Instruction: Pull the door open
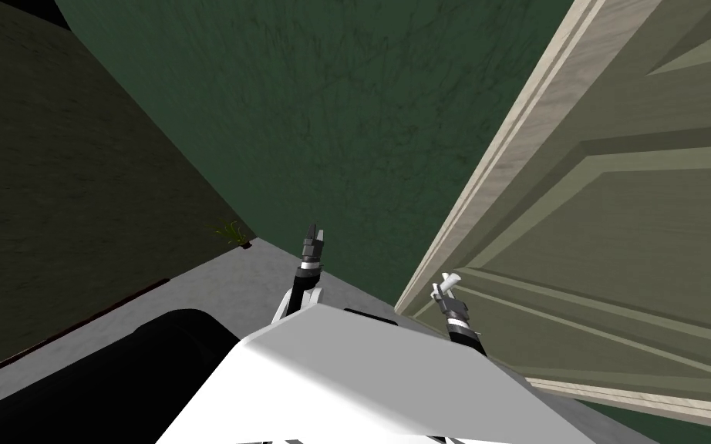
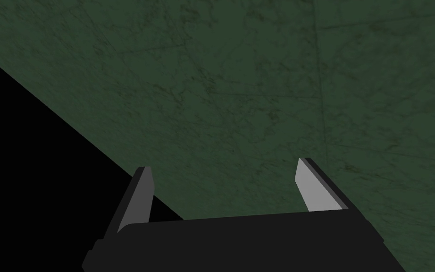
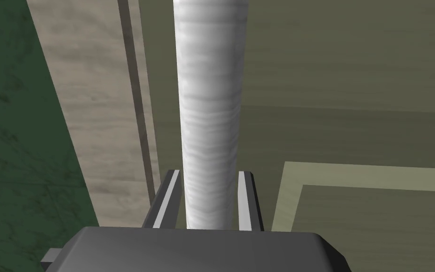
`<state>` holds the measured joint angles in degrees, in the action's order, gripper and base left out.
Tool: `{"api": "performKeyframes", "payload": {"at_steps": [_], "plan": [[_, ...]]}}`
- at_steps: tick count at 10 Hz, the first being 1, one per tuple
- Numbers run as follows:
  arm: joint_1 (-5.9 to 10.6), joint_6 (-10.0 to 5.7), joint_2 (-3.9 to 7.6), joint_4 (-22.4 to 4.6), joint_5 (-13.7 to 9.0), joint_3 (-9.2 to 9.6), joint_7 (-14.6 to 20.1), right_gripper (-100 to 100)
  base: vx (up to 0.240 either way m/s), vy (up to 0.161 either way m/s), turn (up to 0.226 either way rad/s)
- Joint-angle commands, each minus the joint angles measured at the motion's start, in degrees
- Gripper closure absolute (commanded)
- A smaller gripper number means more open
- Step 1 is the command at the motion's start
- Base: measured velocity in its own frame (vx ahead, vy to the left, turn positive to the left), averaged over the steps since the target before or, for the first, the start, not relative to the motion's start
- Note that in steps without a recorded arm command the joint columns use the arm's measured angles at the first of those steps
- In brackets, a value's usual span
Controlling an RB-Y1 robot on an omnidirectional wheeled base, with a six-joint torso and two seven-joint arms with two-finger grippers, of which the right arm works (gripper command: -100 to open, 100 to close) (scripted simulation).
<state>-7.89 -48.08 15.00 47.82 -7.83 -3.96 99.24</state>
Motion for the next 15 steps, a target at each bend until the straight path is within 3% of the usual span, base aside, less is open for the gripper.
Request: {"api": "performKeyframes", "payload": {"at_steps": [1,7,8,15], "plan": [[-0.94,-0.51,0.52,0.20,0.72,1.00,1.34,100,-0.189,-0.066,0.086],[-3.84,-3.71,4.20,0.97,3.32,4.03,7.16,100,-0.201,-0.037,0.100],[-3.67,-3.06,3.88,1.25,3.07,3.76,6.54,100,-0.090,-0.008,0.014],[-6.98,-9.20,7.27,0.26,5.71,6.36,11.09,100,-0.196,-0.057,0.115]]}}
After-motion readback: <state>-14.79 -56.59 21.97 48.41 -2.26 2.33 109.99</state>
